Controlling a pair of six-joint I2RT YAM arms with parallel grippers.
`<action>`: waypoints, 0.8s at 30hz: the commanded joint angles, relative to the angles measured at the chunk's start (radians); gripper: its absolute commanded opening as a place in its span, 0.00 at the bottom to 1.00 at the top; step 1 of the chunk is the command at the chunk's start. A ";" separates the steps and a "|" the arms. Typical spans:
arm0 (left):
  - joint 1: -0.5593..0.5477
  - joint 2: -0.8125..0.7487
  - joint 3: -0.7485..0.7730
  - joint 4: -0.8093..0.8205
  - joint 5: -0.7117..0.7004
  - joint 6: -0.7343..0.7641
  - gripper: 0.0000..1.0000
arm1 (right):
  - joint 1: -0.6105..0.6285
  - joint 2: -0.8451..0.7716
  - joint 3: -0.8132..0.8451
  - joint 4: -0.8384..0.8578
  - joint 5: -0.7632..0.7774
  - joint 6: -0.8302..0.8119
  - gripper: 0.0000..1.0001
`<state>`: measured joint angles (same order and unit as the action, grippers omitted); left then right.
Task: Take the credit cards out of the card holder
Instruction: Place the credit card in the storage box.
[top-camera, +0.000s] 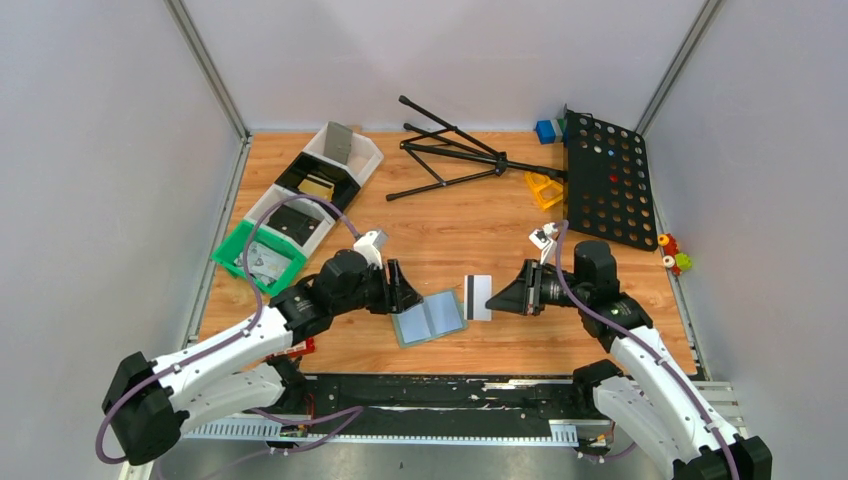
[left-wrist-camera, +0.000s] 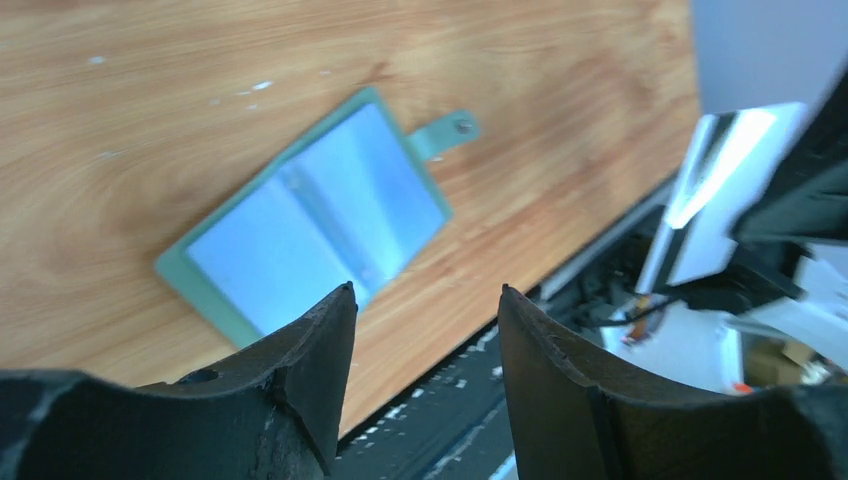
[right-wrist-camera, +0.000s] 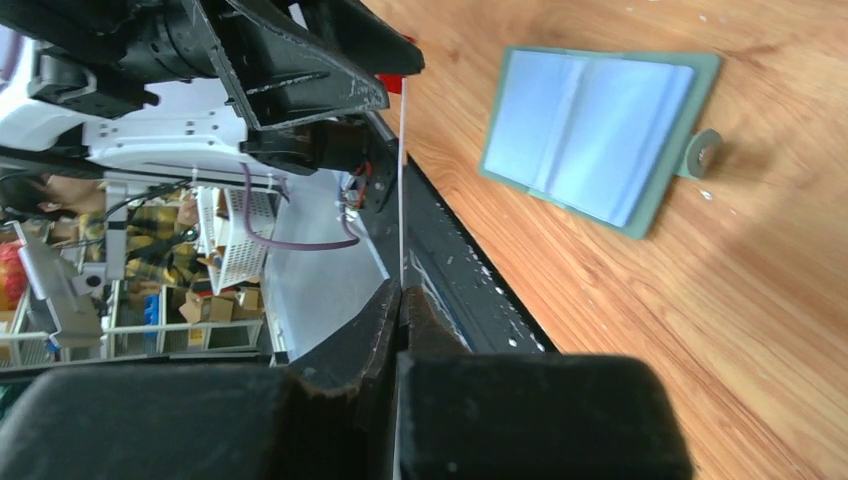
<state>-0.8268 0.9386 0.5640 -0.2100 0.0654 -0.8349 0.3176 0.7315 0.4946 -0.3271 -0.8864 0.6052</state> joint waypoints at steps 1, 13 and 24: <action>0.000 -0.048 -0.018 0.191 0.180 -0.038 0.61 | -0.002 -0.007 -0.002 0.177 -0.094 0.081 0.00; -0.053 0.040 -0.125 0.885 0.416 -0.272 0.55 | 0.035 -0.008 -0.016 0.392 -0.194 0.231 0.00; -0.057 0.073 -0.125 0.901 0.413 -0.282 0.53 | 0.064 -0.010 -0.014 0.424 -0.194 0.256 0.00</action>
<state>-0.8768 1.0080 0.4362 0.6506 0.4702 -1.1175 0.3733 0.7296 0.4717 0.0330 -1.0607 0.8452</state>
